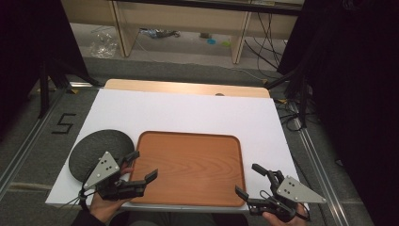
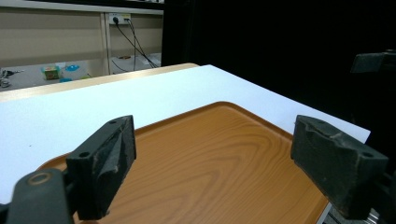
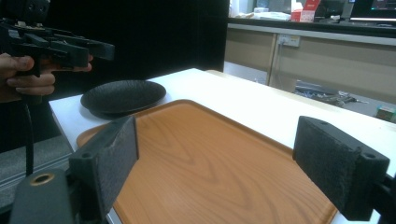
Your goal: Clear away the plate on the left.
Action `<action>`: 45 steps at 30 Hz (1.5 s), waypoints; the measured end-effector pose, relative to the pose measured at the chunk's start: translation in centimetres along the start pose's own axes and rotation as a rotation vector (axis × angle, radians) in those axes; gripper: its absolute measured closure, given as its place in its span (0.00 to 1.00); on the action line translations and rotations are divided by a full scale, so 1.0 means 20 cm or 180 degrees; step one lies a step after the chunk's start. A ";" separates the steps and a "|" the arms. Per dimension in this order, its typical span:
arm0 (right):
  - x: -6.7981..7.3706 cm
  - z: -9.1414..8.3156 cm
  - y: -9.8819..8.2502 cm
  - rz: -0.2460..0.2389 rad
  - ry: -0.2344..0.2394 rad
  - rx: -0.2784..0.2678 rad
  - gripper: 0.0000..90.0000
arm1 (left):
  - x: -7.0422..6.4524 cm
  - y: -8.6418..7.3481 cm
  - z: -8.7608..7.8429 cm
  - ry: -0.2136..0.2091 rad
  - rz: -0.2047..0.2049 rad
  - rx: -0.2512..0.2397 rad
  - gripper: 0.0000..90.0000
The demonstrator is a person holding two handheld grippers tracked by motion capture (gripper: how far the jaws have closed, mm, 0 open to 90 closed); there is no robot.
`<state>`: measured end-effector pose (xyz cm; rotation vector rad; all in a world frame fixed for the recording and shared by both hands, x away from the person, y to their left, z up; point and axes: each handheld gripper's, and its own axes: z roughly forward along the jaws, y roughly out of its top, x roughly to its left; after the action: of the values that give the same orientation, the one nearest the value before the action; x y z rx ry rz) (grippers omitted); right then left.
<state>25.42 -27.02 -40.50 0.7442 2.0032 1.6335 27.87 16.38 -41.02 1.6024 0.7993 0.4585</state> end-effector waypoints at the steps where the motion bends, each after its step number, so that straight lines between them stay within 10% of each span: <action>1: 0.00 0.00 0.00 0.0000 0.0000 0.0000 0.17 | 0.00 0.00 0.00 0.0012 -0.0022 0.0003 0.15; 45: 0.00 0.00 0.00 -0.0044 -0.0019 -0.0015 0.17 | 0.09 0.02 -0.06 0.0249 -0.0230 -0.0120 0.16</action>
<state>25.43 -26.96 -40.53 0.7310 1.9952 1.6258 28.48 18.49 -40.59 1.5231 0.8996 0.4842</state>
